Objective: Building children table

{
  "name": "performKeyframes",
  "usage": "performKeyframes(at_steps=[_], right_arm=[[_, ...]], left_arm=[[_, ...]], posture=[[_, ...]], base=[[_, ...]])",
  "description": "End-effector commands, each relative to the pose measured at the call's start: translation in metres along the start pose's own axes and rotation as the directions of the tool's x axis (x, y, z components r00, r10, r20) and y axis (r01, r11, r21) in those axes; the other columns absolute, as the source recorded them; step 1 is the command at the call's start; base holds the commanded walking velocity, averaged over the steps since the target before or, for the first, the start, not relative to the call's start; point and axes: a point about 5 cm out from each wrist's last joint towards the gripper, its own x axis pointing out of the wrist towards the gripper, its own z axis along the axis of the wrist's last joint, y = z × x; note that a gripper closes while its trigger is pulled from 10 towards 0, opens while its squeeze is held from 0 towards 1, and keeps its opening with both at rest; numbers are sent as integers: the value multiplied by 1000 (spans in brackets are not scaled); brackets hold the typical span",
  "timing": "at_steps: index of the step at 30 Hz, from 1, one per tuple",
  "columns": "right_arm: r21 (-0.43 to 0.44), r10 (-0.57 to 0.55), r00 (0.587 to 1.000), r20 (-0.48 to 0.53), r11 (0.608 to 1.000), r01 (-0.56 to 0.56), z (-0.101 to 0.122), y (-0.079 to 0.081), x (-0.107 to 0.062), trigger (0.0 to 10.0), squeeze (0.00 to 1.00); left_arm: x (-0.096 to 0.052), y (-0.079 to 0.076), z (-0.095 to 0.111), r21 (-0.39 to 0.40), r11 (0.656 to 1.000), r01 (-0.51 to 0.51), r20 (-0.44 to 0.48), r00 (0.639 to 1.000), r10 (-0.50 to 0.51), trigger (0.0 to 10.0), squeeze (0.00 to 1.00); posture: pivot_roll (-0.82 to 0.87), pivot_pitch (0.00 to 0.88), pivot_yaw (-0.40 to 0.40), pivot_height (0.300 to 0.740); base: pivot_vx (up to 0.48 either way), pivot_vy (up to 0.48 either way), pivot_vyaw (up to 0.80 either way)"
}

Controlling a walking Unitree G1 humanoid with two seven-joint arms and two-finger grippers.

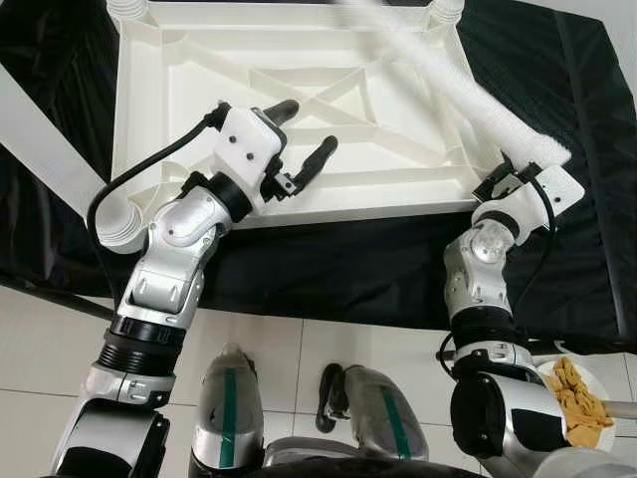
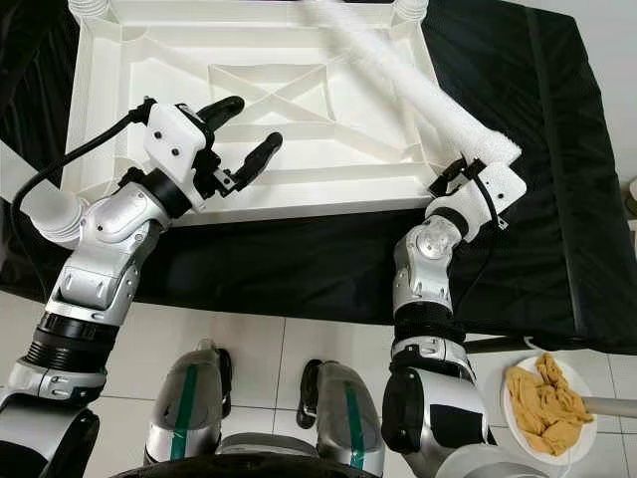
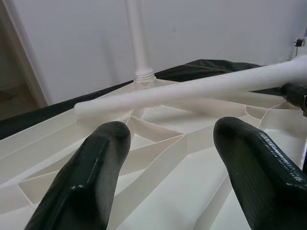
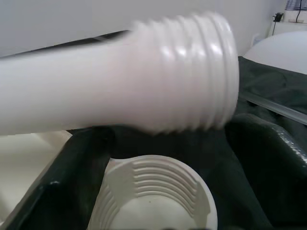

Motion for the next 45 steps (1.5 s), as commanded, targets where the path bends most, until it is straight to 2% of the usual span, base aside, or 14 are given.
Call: performKeyframes(at_steps=[1, 5, 6, 11, 16, 17, 24, 26, 27, 29, 30, 38, 39, 45], right_arm=[[-53, -69, 990, -124, 997, 63, -28, -21, -6, 0, 1000], [-46, -36, 989, -146, 999, 29, -29, -18, -5, 4902, 937], [-49, -16, 988, -151, 999, 9, -29, -16, -5, 10000, 408], [-47, 64, 983, -169, 996, -73, -31, -9, -6, 10000, 0], [-42, 338, 929, -147, 937, -348, -30, 11, -17, 10000, 0], [-29, 380, 917, -121, 922, -385, -28, 12, -19, 10000, 1000], [3, 425, 902, -82, 905, -426, -23, 9, -17, 10000, 1000], [30, 456, 887, -79, 890, -455, -21, 12, -16, 10000, 1000], [49, 487, 871, -68, 873, -485, -18, 17, -17, 10000, 529], [61, 507, 860, -61, 861, -504, -16, 20, -18, 10000, 529], [76, 540, 841, -42, 841, -536, -12, 24, -20, 10000, 0], [164, 636, 770, 48, 755, -635, 8, 35, -21, 10000, 0], [178, 650, 757, 72, 738, -651, 13, 36, -19, 10000, 0], [166, 663, 743, 95, 725, -668, 18, 35, -13, 10000, 0]], left_arm=[[2, 0, 1, 7, 1000, -8, 0, 1000, 8, 10000, 0], [3, 1, 1, 9, 1000, -14, 5, 1000, 14, 10000, 0], [3, 1, 1, 10, 1000, -15, 6, 1000, 15, 10000, 0], [4, 1, 1, 10, 1000, -16, 7, 1000, 16, 10000, 0], [4, 1, 1, 12, 1000, -16, 9, 1000, 16, 10000, 0], [5, 1, 1, 12, 1000, -17, 10, 1000, 17, 10000, 0], [5, 1, 1, 9, 1000, -18, 8, 1000, 17, 10000, 0], [5, 0, 0, -5, 1000, -9, 4, 1000, 9, 10000, 133], [6, 0, -1, -10, 1000, -2, 3, 1000, 2, 10000, 1000], [6, -1, -1, -12, 1000, 4, 2, 1000, -4, 10000, 1000], [6, -1, -1, -12, 1000, 11, 0, 1000, -11, 10000, 1000], [6, 2, 0, 6, 1000, 5, -1, 1000, -5, 10000, 980], [6, 3, 1, 4, 1000, -5, 3, 1000, 5, 10000, 0], [5, 2, 1, 9, 1000, -17, 3, 1000, 17, 10000, 0]], posture=[[119, 74, -60, 740], [116, 69, -63, 740], [116, 69, -63, 740], [112, 66, -65, 740], [108, 65, -67, 740], [108, 64, -68, 740], [106, 64, -69, 740], [105, 64, -69, 740], [105, 63, -69, 740], [105, 63, -69, 740], [105, 63, -69, 740], [113, 65, -71, 740], [114, 64, -70, 740], [116, 65, -73, 740]], base=[[0, 0, 0], [0, 0, 0], [0, 0, 0], [0, 0, 0], [0, 0, 0], [0, 0, 0], [0, 0, 0], [0, 0, 0], [0, 0, 0], [0, 0, 0], [0, 0, 0], [0, 0, 0], [0, 0, 0], [0, 0, 0]])
